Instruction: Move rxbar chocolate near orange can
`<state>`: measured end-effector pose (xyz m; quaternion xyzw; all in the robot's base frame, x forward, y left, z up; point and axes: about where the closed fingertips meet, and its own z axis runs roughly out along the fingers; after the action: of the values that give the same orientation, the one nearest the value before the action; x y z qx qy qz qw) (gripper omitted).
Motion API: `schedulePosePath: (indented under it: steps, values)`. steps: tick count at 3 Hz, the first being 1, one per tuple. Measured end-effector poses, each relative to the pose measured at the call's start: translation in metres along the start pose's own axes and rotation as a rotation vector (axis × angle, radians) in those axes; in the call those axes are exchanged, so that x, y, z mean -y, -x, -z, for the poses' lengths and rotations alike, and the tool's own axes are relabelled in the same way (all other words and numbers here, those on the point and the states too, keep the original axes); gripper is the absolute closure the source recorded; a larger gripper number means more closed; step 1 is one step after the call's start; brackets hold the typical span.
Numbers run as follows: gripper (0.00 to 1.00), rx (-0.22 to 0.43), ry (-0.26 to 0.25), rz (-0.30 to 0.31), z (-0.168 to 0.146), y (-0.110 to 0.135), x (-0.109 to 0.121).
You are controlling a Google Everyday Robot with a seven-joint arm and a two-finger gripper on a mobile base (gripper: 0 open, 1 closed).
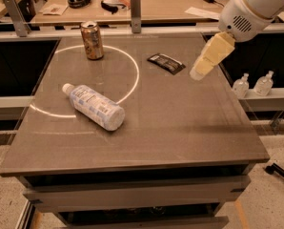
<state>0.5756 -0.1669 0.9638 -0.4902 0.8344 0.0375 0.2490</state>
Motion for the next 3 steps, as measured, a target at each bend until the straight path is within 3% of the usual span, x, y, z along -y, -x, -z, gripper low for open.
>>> schedulePosePath:
  steps: [2, 3]
  values:
    - [0.00, 0.034, -0.090, -0.089, -0.045, 0.009, 0.015]
    - [0.00, 0.100, -0.106, -0.119, -0.066, 0.021, 0.026]
